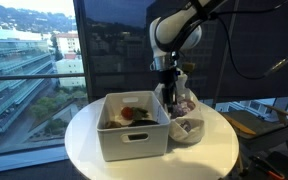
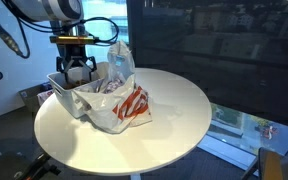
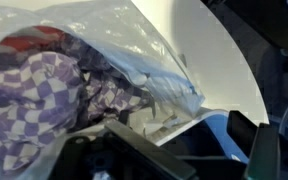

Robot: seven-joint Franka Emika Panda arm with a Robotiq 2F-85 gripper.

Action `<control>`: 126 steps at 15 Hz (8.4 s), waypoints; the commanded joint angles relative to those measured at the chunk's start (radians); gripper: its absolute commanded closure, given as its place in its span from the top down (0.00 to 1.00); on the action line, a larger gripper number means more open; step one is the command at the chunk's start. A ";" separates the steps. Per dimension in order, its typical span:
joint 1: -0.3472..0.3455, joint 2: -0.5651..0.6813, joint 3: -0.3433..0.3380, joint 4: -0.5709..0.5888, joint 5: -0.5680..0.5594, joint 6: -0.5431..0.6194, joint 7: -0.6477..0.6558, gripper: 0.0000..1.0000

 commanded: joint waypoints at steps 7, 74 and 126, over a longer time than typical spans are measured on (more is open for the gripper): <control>0.085 0.261 0.033 0.286 -0.119 0.027 0.061 1.00; -0.095 -0.176 -0.001 0.084 0.318 0.120 -0.100 0.10; 0.025 0.466 -0.049 0.283 -0.020 0.428 0.117 1.00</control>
